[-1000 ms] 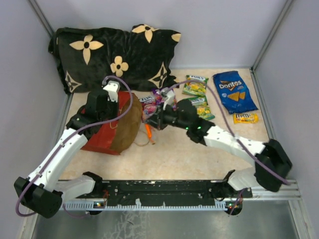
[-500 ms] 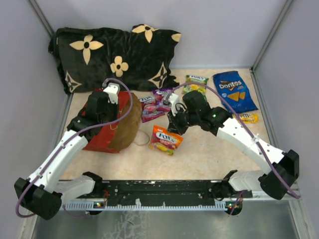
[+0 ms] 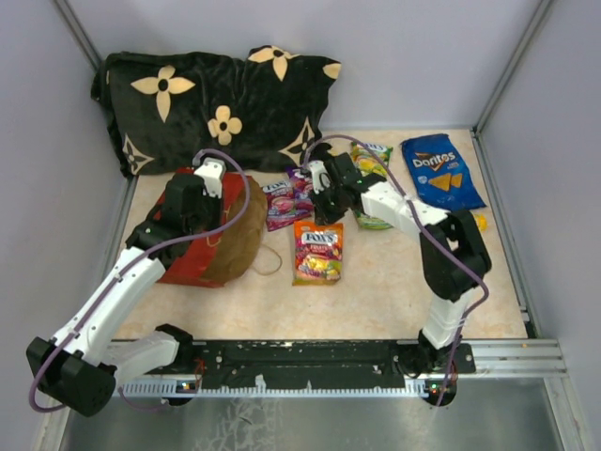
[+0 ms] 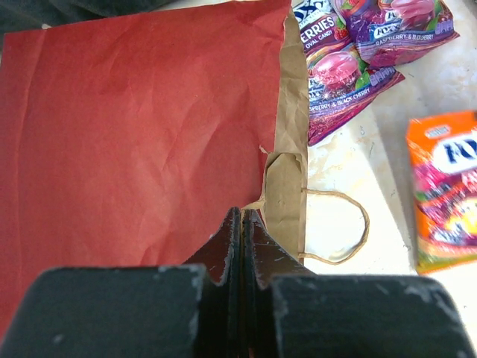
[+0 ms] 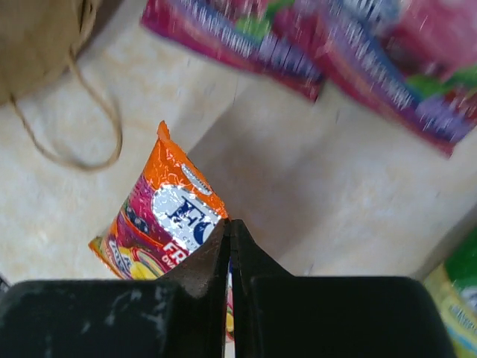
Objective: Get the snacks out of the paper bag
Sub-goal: Place the snack at the center of the board, then take out the snack from the paper bag.
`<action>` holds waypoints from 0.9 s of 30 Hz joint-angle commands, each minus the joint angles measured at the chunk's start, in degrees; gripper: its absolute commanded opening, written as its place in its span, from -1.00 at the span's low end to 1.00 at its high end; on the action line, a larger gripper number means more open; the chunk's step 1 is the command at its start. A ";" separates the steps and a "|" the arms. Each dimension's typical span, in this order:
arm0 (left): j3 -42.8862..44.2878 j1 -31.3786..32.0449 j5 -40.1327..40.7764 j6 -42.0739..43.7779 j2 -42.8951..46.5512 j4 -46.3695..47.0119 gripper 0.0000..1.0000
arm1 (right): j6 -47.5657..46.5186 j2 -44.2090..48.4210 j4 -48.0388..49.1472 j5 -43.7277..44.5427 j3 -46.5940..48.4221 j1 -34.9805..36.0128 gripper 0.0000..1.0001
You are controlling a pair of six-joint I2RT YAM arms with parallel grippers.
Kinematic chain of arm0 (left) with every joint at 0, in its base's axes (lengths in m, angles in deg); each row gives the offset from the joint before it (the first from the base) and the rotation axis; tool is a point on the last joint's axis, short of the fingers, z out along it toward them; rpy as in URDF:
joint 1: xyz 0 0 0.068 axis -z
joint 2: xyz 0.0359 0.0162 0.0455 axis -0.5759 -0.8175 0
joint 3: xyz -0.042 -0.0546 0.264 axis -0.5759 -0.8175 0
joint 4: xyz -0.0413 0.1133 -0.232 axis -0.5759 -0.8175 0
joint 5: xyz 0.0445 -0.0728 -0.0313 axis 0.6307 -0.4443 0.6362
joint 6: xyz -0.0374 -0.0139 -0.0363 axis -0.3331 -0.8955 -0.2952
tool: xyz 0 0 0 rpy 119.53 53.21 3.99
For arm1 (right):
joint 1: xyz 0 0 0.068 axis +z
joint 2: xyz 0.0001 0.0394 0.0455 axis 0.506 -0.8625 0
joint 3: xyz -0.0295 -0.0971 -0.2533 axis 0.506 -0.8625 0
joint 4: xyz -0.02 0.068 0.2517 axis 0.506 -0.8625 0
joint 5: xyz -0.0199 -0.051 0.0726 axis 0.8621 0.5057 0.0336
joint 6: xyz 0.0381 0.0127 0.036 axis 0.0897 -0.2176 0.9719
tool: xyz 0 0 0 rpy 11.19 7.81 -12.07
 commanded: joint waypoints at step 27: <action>0.87 0.09 3.84 -3.24 6.82 -9.88 -0.99 | 82.42 -27.24 77.62 21.98 -1.65 24.51 0.35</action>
